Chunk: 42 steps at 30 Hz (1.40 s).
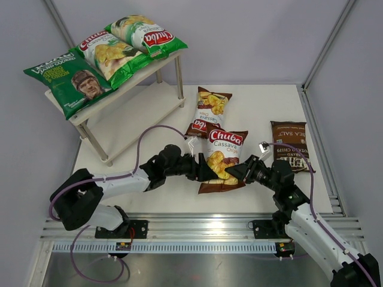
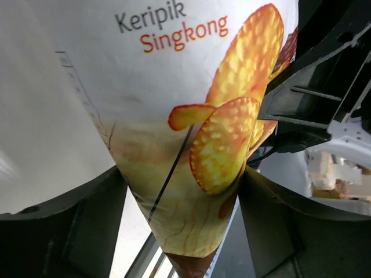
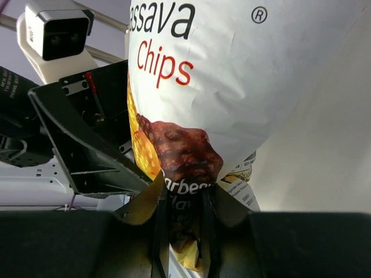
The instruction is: Place and organize the chips bags onto the shelf
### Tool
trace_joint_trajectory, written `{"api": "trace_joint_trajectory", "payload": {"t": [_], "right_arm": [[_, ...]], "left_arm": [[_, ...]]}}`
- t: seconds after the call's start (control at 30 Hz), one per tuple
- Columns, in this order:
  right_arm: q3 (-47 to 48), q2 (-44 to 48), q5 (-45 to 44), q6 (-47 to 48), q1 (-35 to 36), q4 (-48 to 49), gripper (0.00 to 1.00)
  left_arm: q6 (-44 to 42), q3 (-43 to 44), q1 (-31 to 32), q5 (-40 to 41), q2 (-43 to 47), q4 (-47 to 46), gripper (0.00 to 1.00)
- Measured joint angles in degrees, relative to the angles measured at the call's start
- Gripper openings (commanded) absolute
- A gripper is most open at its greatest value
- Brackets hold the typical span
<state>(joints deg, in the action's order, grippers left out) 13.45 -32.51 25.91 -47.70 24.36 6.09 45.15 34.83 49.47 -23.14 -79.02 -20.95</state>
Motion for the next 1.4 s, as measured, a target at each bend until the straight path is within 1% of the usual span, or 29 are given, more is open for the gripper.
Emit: {"api": "trace_joint_trajectory", "payload": {"t": [0.03,0.07,0.13,0.17,0.27,0.3,0.37,0.43,0.47,0.53,0.57,0.6,0.7,0.9,0.93,1.0,1.2,1.3,1.4], "right_arm": [[0.0,0.3,0.0,-0.5,0.0,0.1,0.22],[-0.1,0.4,0.0,-1.0,0.0,0.1,0.22],[-0.6,0.5,0.0,-2.0,0.0,0.4,0.22],[-0.9,0.5,0.0,-2.6,0.0,0.6,0.22],[-1.9,0.9,0.1,-4.2,0.0,1.6,0.24],[-2.2,1.0,0.1,-4.7,0.0,1.9,0.28],[-2.5,1.2,0.2,-5.5,0.0,2.2,0.42],[-2.5,1.3,0.1,-6.1,0.0,2.3,0.55],[-2.4,1.5,0.0,-6.3,0.0,2.3,0.67],[-2.2,2.1,-0.9,-6.1,0.0,1.6,0.73],[-1.9,2.3,-1.3,-5.9,0.0,1.0,0.83],[-1.4,2.6,-1.9,-5.6,0.0,0.2,0.99],[0.6,3.9,-4.0,-3.7,0.0,-3.0,0.99],[4.3,7.3,-9.1,-0.4,0.0,-10.5,0.99],[4.5,7.7,-9.8,0.0,0.0,-11.3,0.99],[4.7,8.0,-10.7,0.7,0.0,-12.7,0.99],[4.7,7.7,-12.4,2.0,0.0,-15.8,0.99],[4.8,7.5,-13.0,2.5,0.0,-16.0,0.99],[4.8,7.4,-13.1,2.9,0.0,-16.0,0.99]], "left_arm": [[0.5,-0.6,0.0,0.0,0.0,-1.5,0.68],[1.0,-1.3,0.0,0.0,0.0,-2.9,0.61],[2.1,-2.8,0.0,0.2,0.0,-6.0,0.55],[2.6,-3.5,0.0,0.3,0.0,-7.2,0.48],[4.6,-6.6,0.1,1.4,0.1,-12.5,0.33],[5.0,-7.6,0.1,1.8,0.2,-14.3,0.20],[5.9,-9.1,0.1,2.6,0.5,-16.9,0.16],[6.3,-10.0,0.2,3.4,1.0,-18.6,0.13],[6.4,-10.5,0.2,3.8,1.4,-19.4,0.12],[6.4,-11.3,0.1,4.9,2.4,-20.0,0.09],[6.4,-11.5,0.0,5.5,2.9,-20.0,0.08],[6.4,-11.8,-0.2,5.9,3.3,-20.0,0.08],[6.5,-12.1,-2.5,6.5,4.1,-19.9,0.07],[8.0,-15.0,-12.4,6.0,6.0,-24.7,0.07],[8.4,-15.4,-14.0,6.0,6.1,-25.8,0.06],[8.9,-15.5,-16.7,5.9,6.1,-27.5,0.01],[10.8,-16.3,-18.2,5.1,4.9,-35.1,0.00],[13.0,-19.2,-19.4,4.6,3.9,-41.5,0.00],[15.5,-22.2,-21.8,4.7,2.2,-45.6,0.00]]}}
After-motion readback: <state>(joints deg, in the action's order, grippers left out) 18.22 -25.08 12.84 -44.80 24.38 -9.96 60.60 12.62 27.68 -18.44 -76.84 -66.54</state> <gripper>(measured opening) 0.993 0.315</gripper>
